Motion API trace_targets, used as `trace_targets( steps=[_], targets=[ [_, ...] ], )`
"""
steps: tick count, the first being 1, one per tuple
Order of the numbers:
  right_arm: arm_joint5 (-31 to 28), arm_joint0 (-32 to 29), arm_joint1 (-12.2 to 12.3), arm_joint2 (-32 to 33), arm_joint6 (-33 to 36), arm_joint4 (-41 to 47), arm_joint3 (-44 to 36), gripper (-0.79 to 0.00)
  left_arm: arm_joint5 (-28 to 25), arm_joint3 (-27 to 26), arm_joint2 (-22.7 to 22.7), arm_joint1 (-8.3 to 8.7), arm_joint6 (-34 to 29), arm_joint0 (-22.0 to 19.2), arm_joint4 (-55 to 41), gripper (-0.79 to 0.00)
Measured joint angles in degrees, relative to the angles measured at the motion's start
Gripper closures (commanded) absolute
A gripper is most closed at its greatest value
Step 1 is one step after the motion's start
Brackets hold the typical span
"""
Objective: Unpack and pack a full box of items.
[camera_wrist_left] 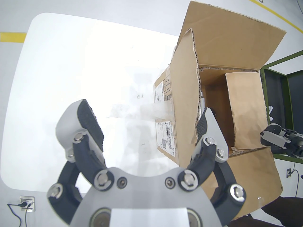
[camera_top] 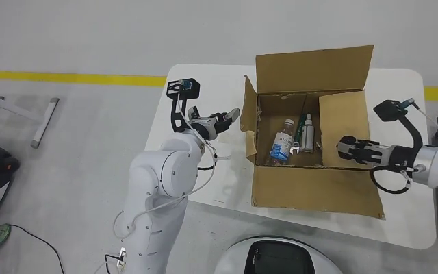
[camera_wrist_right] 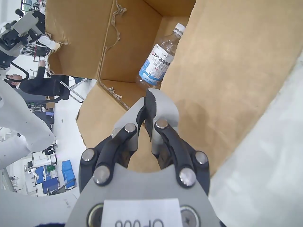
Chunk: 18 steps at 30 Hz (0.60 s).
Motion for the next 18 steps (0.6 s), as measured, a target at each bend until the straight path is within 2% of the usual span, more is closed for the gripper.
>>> trace_targets(
  steps=[6,10,11,12,13,14,18],
  targets=[
    [-0.16,-0.19,-0.02,0.03,-0.56,-0.18,-0.03,0.0,0.0,0.0,0.0,0.0,0.0,0.0,0.0,-0.785],
    [-1.81,-1.13,-0.51,2.03,-10.58,4.26,0.42,0.0,-0.45,0.32,-0.3,0.0,1.81,1.1,-0.88,-0.785],
    [-2.0,-1.3,-0.63,2.66,-12.96,5.65,0.66,0.0,-0.77,0.59,-0.51,0.02,2.93,1.6,-1.22,-0.643],
    [-2.13,-1.41,-0.76,3.22,-15.18,7.23,0.93,0.0,-0.96,0.86,-0.77,0.05,3.84,1.95,-1.42,-0.339],
    [-2.23,-1.44,-0.93,3.91,-17.99,9.3,1.54,0.0,-0.92,1.21,-1.14,0.08,4.85,2.24,-1.42,-0.215],
    [-2.12,-1.37,-1.05,4.35,-20.12,10.66,2.27,0.0,-0.73,1.51,-1.38,0.09,5.59,2.4,-1.26,0.0],
    [0.79,0.24,-1.51,5.06,-29.5,14.37,6.89,0.0,-0.29,3.33,-1.58,0.08,8.1,2.92,-0.93,0.0]
  ],
)
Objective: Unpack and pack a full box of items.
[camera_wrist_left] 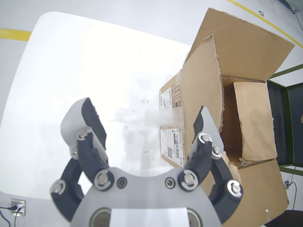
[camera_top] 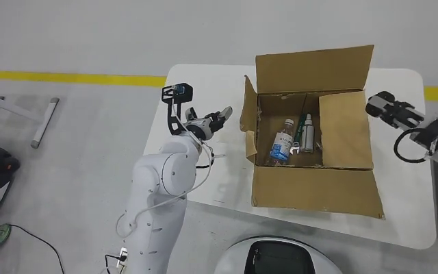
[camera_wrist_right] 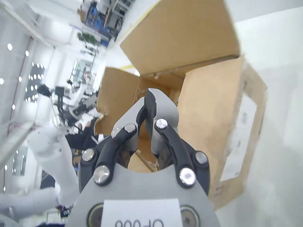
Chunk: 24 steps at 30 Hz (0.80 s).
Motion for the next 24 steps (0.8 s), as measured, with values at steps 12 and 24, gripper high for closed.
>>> trace_targets(
  steps=[12,24],
  targets=[
    [9.0,13.82,-0.65,-5.25,-12.12,9.02,16.68,0.0,-1.23,10.07,4.2,-1.12,4.73,-1.87,-7.33,0.0],
    [13.11,28.01,-1.19,-12.23,-8.42,19.06,33.6,0.0,-4.66,12.71,10.22,-2.34,2.25,-5.82,-13.67,0.0]
  ],
)
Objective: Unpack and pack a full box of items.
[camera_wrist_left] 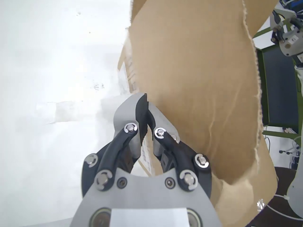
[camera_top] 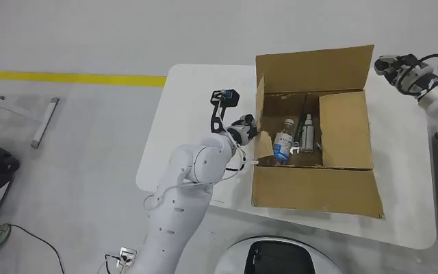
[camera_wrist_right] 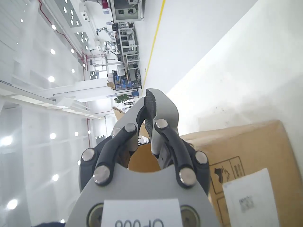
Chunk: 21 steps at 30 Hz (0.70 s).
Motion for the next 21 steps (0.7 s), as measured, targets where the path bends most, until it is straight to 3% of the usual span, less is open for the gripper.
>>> trace_targets(
  steps=[7,17,19,21],
  targets=[
    [-1.13,3.99,0.04,-2.26,2.47,1.18,5.29,0.0,-1.04,1.47,3.13,-0.59,-0.84,-1.24,-1.96,0.0],
    [-2.95,5.26,0.28,-3.03,6.41,3.98,8.99,0.0,-1.46,4.38,6.04,-1.2,-2.19,-2.82,-2.53,0.0],
    [-3.2,5.47,0.33,-2.95,7.17,5.09,9.85,0.0,-1.22,4.26,5.91,-1.21,-2.37,-2.9,-2.53,-0.108],
    [-3.55,5.63,0.48,-2.91,8.05,5.02,10.2,0.0,-0.98,4.01,5.61,-1.19,-2.48,-2.91,-2.55,-0.154]
  ],
)
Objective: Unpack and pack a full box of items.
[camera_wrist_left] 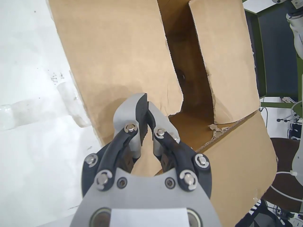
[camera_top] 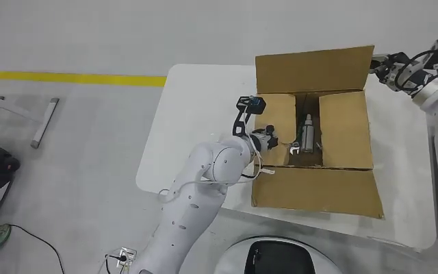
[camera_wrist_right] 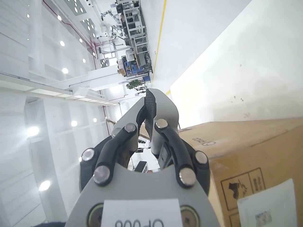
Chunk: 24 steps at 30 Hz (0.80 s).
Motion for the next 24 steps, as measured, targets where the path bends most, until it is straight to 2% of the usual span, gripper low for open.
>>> trace_targets(
  steps=[1,2,3,5,6,7,8,9,17,24],
  targets=[
    [-0.22,0.04,0.11,0.06,0.7,-0.03,0.17,0.0,0.15,-0.17,-0.25,0.03,-0.07,0.02,-0.02,-0.188],
    [-0.31,0.02,0.19,0.09,1.2,-0.02,0.24,0.0,0.24,-0.29,-0.43,0.06,-0.15,0.06,-0.03,-0.317],
    [-0.42,-0.06,0.26,0.1,1.69,0.01,0.23,0.0,0.29,-0.44,-0.61,0.09,-0.25,0.11,-0.01,-0.351],
    [-0.93,-0.43,0.42,0.13,2.98,0.13,-0.09,0.0,0.31,-0.89,-0.96,0.17,-0.58,0.28,0.11,-0.292],
    [-1.24,-0.63,0.49,0.13,3.65,0.24,-0.27,0.0,0.29,-1.1,-1.11,0.22,-0.76,0.37,0.16,-0.311],
    [-1.74,-0.89,0.6,0.13,4.53,0.15,-0.52,0.0,0.27,-1.38,-1.32,0.28,-0.98,0.48,0.29,-0.428],
    [-2.07,-1.07,0.69,0.15,5.02,-0.08,-0.66,0.0,0.26,-1.59,-1.48,0.33,-1.08,0.56,0.48,-0.665],
    [-2.24,-1.22,0.77,0.19,5.41,-0.17,-0.78,0.0,0.29,-1.82,-1.64,0.38,-1.16,0.64,0.71,-0.785],
    [-6.41,-3.55,1.74,1.2,9.42,-2.62,-4.57,0.0,0.98,-6.32,-5.33,1.29,-1.85,2.87,2.94,-0.785],
    [-12.99,-7.95,2.72,2.41,13.2,-6.99,-12.19,0.0,1.38,-12.46,-11.37,2.56,-2.9,6.69,4.73,-0.785]
  ],
)
